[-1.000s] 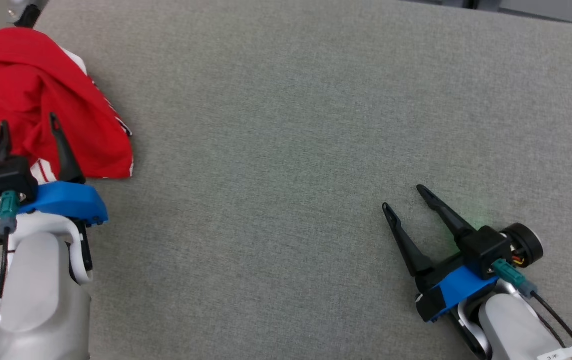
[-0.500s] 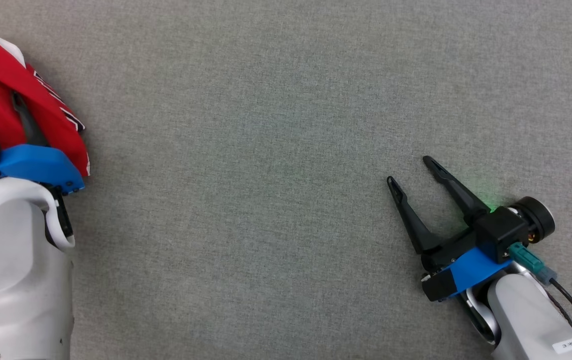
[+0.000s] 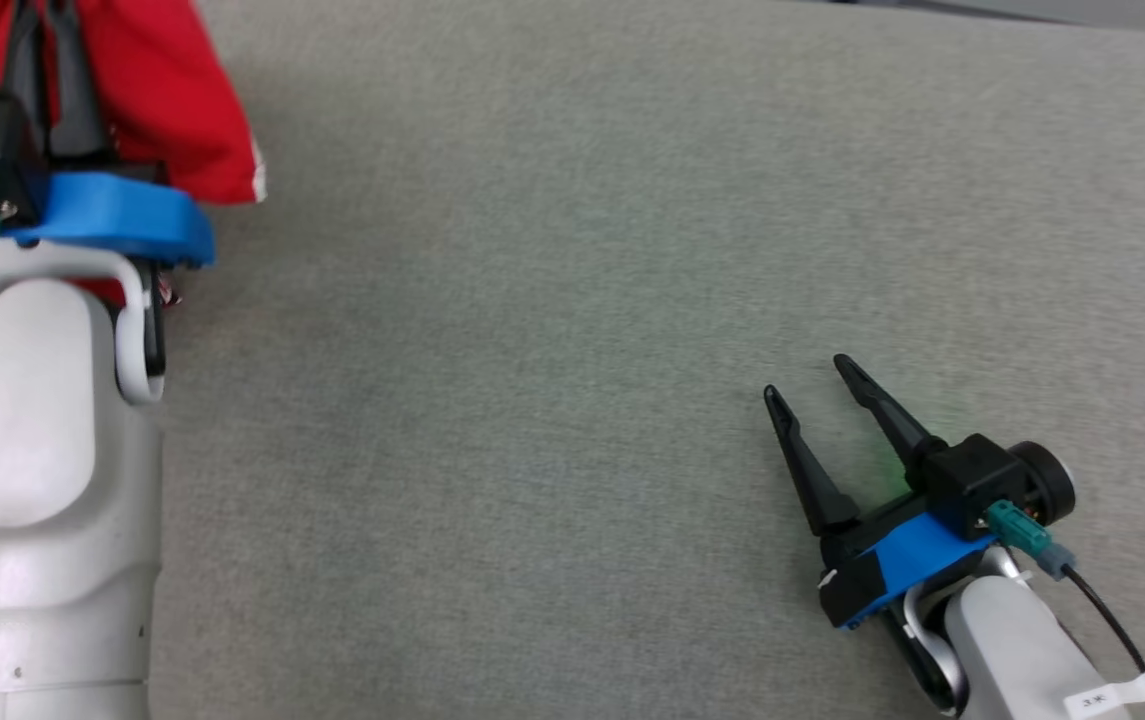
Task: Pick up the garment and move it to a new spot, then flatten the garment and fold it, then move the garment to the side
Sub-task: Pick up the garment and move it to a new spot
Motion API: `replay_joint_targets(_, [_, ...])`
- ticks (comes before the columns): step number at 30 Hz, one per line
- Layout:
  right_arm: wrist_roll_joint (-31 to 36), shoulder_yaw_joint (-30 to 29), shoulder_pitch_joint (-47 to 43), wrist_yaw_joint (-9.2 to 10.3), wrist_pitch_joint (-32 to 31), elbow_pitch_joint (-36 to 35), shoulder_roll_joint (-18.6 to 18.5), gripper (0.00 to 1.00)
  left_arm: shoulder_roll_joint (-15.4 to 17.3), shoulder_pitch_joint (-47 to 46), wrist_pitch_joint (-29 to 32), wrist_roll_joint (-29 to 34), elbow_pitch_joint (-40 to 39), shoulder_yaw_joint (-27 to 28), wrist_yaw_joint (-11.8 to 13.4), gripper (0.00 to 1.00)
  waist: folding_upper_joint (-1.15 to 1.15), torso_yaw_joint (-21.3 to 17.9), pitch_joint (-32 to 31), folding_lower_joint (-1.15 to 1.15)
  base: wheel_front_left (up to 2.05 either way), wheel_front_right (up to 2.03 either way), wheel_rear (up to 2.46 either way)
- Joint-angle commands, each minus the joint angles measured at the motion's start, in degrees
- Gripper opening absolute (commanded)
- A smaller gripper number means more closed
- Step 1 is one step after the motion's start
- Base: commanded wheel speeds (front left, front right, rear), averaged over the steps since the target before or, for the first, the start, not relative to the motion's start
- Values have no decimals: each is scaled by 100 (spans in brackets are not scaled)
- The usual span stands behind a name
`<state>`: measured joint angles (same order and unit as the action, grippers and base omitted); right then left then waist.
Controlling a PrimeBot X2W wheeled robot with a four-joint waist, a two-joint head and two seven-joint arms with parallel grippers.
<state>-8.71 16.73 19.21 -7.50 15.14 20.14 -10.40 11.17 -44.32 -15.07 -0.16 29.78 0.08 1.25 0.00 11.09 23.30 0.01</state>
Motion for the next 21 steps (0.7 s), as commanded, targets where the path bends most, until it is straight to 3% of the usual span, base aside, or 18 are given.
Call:
replay_joint_targets(1, [-10,-14,-65,1,2,29,81,100,-25,-156,-17,-12,-135,-71,-107,0,0,-235,-237,-1,0,0,0])
replay_joint_targets(12, [-115,-119,-232,0,3,210,530,100,-638,-53,-16,-264,-364,-861,-626,0,0,-1564,-785,-1,0,0,0])
replay_joint_targets(18, [-173,-123,-304,0,2,243,632,100,-811,81,-16,-608,-323,-1426,-684,0,0,-2377,-851,-1,0,0,0])
replay_joint_targets(21, [-195,-119,-322,0,2,284,678,100,-832,139,-17,-1125,-461,-1964,-646,0,0,-2721,-880,-1,0,0,0])
